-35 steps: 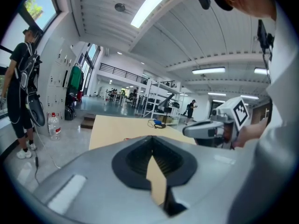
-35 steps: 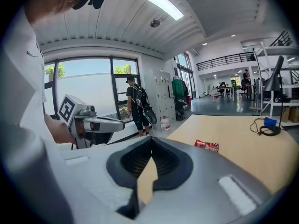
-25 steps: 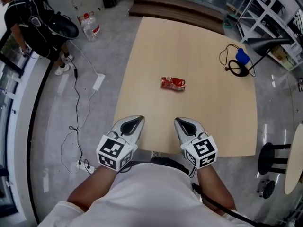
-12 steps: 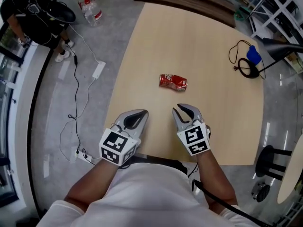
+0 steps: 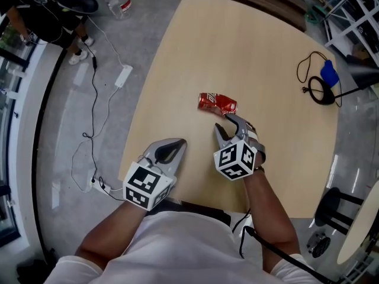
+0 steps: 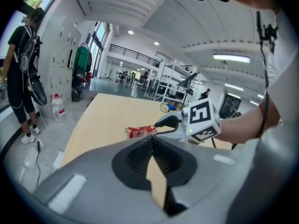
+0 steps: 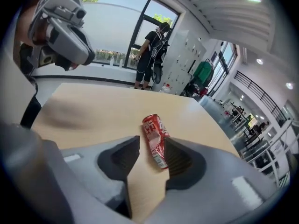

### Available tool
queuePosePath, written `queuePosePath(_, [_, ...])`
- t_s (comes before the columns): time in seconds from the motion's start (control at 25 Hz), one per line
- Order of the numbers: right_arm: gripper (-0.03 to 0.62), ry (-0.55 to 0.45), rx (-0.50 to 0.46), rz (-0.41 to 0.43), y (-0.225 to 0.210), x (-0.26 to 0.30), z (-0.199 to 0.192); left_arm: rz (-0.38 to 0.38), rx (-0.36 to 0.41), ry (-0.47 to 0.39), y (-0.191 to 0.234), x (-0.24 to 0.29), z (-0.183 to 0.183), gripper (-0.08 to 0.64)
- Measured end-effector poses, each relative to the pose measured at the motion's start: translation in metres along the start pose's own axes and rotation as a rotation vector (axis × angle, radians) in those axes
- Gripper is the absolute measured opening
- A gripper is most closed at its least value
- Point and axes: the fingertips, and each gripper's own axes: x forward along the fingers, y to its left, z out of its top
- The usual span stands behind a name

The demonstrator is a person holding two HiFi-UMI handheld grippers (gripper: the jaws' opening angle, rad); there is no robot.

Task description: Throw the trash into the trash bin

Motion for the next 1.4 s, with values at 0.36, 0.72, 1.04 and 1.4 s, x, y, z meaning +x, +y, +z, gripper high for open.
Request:
queuePosePath(0.36, [0.209, 0.141, -0.27, 0.057, -0.005, 0.051, -0.009, -0.007, -0.036, 0.025, -0.002, 0.007, -0.009, 0.008])
queuePosePath(0.72, [0.238, 0.191, -0.297, 0.138, -0.002, 0.075, -0.017, 0.01, -0.08, 0.022, 0.004, 0.003, -0.016, 0.008])
queuePosePath(1.04, [0.264, 0.215, -0.267, 0.24, -0.001, 0.081, -0.023, 0.008, -0.112, 0.028, 0.005, 0.003, -0.021, 0.008])
queuePosePath(1.4, [0.205, 0.254, -0.241, 0.259, -0.012, 0.085, -0.025, 0.006, -0.114, 0.01, 0.006, 0.0, -0.018, 0.009])
